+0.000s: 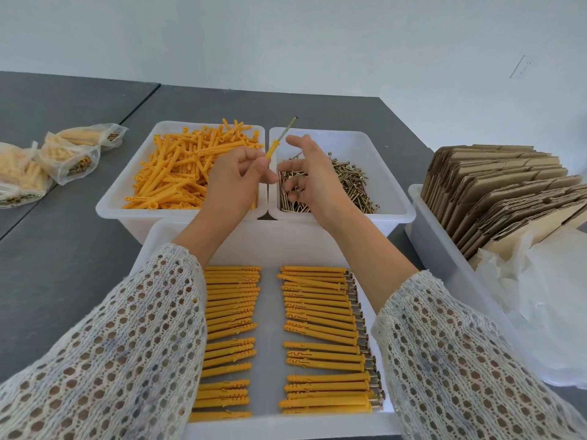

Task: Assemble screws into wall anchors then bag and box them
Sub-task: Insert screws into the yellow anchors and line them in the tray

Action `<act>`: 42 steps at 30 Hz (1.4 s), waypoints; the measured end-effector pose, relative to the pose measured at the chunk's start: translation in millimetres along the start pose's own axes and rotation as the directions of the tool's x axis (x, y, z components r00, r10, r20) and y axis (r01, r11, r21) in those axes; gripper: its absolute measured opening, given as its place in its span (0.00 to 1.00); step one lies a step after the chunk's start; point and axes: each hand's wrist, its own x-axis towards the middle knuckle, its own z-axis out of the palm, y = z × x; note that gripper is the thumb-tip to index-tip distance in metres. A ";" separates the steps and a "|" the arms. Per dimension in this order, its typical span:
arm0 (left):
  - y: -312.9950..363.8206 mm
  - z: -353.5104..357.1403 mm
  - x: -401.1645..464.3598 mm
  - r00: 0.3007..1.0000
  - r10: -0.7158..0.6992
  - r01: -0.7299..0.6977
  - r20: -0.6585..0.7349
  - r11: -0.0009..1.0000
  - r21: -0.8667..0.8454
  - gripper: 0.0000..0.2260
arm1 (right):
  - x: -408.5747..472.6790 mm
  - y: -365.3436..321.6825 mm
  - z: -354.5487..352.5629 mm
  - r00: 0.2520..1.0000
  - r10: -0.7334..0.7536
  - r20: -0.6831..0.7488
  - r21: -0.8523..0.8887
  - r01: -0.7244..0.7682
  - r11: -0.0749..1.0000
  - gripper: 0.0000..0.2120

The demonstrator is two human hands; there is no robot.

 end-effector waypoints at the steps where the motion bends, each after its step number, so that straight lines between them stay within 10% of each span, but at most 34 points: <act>1: 4.6 -1.0 0.8 1.000 -0.029 0.029 0.007 0.998 -0.049 0.08 | 2.0 0.2 -2.7 0.998 0.016 -0.065 0.016 -0.015 1.000 0.18; 5: 27.1 -2.3 -0.7 0.957 -0.071 0.134 0.281 0.968 -0.211 0.05 | 8.8 0.5 -20.2 0.938 0.138 -0.317 0.189 -0.080 0.979 0.16; 9: 39.4 5.4 -11.1 0.743 -0.140 0.186 0.654 0.983 -0.001 0.04 | 11.2 1.3 -37.0 0.883 0.266 -0.388 0.425 -0.085 0.901 0.11; 15: 49.7 21.1 -27.9 0.609 -0.198 0.025 0.768 0.973 0.231 0.03 | 16.4 4.2 -47.9 0.867 0.303 -0.395 0.493 -0.079 0.866 0.12; 20: 44.6 45.9 -54.0 0.510 -0.394 -0.315 0.765 0.742 0.592 0.08 | 18.3 6.9 -51.1 0.882 0.321 -0.346 0.472 -0.133 0.872 0.11; 29: 43.0 87.8 -86.6 0.656 -0.240 -0.677 0.716 0.233 0.698 0.07 | 20.1 5.1 -46.5 0.900 0.307 -0.309 0.299 -0.214 0.930 0.12; 34: 39.0 89.7 -83.8 0.704 -0.207 -0.624 0.680 0.279 0.730 0.07 | 22.6 6.1 -43.1 0.905 0.280 -0.320 0.209 -0.221 0.953 0.13; 37: 42.2 83.4 -75.5 0.748 -0.084 -0.583 0.658 0.390 0.713 0.05 | 25.0 17.5 -42.3 0.929 0.053 -0.366 -0.225 -0.143 0.964 0.12; 39: 43.3 74.4 -64.6 0.815 0.065 -0.537 0.576 0.460 0.708 0.11 | 25.4 25.0 -43.0 0.949 -0.155 -0.273 -0.582 -0.034 0.812 0.12; 42: 39.3 51.5 -42.8 0.858 0.143 -0.474 0.494 0.591 0.652 0.17 | 29.8 28.3 -43.3 0.986 -0.049 -0.157 -0.819 -0.102 0.564 0.03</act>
